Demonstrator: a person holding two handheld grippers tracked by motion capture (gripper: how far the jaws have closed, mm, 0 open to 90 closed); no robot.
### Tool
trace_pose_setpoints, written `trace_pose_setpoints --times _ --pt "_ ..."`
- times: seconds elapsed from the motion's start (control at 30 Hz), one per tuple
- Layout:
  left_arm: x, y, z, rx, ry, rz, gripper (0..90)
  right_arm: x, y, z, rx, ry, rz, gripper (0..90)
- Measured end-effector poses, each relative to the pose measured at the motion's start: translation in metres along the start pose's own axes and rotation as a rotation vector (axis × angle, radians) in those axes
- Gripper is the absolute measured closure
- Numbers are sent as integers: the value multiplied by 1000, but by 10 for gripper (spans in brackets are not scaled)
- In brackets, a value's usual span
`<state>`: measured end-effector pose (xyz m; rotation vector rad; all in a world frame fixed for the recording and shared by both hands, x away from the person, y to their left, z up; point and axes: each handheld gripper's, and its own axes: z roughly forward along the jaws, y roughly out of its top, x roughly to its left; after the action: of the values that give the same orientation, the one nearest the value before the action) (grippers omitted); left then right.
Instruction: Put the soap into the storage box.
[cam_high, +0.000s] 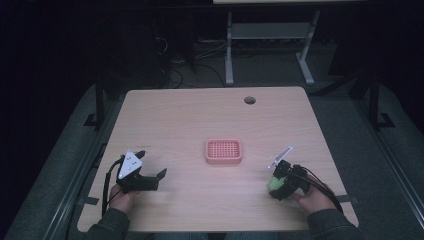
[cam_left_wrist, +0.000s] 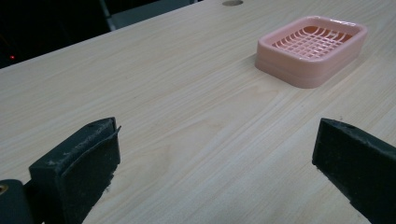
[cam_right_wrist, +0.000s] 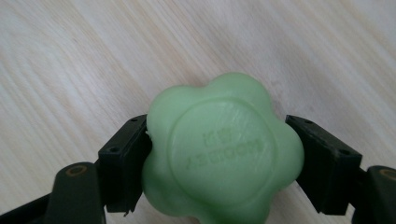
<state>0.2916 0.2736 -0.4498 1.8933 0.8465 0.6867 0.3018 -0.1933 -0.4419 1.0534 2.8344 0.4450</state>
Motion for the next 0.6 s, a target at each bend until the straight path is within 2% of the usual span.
trace_pose_setpoints --times 0.13,0.23,0.33,0.4,0.6 --pt "0 0 0 -1 -1 2 2 3 5 -2 -2 -3 -22 257" --pt "0 0 -1 -4 0 -2 2 6 9 -1 2 -28 -54 259" --pt "0 0 0 -4 -1 -4 2 6 11 -4 -19 -42 -58 259" --pt "0 0 0 -5 -1 -4 2 5 12 -8 -31 -32 -52 259" --pt "0 0 -1 -4 0 -1 2 7 19 -17 -53 -41 -72 259"
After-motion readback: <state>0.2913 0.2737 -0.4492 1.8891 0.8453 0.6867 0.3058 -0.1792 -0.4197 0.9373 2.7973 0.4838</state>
